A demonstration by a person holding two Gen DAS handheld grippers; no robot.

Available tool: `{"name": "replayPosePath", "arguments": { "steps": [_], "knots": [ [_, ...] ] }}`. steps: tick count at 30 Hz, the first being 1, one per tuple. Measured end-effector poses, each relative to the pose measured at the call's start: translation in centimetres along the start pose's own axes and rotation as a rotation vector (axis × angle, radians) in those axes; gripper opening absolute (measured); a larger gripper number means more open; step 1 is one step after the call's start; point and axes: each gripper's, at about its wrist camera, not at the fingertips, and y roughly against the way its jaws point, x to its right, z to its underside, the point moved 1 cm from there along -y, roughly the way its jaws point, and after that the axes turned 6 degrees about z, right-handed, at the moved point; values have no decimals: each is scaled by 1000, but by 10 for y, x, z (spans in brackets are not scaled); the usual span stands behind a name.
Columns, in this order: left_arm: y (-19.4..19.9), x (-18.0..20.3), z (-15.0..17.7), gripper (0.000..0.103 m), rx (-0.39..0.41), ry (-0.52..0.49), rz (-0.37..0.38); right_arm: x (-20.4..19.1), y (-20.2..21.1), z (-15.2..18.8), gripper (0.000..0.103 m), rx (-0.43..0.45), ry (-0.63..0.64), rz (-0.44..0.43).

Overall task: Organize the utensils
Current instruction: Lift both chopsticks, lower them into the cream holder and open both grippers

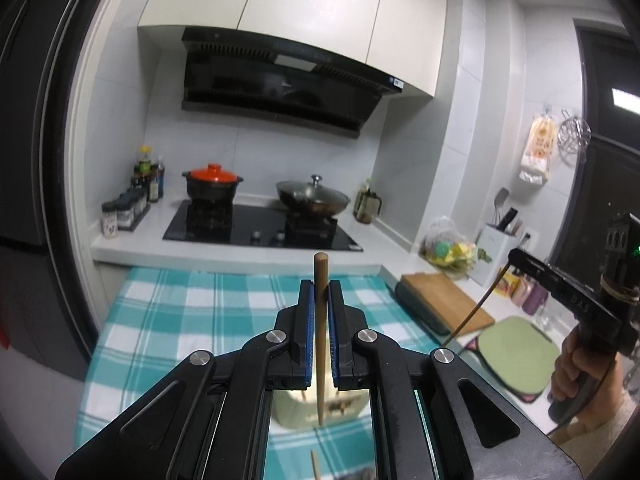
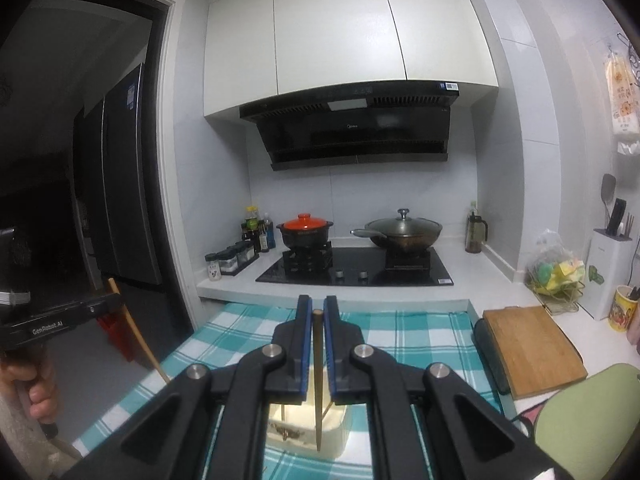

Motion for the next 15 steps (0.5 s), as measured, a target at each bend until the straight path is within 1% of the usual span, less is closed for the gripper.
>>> {"name": "replayPosePath", "arguments": {
  "steps": [3,5,7,10,15],
  "knots": [
    [-29,-4,-11,5,5,6,-6,-6,-24,-14,6,16,6,-15],
    [-53,-7,-11,5,-12,7,-12,-11,-43,-16,6,18,11,-28],
    [-77,-10,-6,5,-50,8,-16,-15,-63,-13,6,0,17,-37],
    [-116,-15,11,5,-136,12,-18,-20,-96,0,6,-65,10,-60],
    [-163,-21,42,5,-258,7,-28,-23,-152,34,6,-211,-9,-98]
  ]
}}
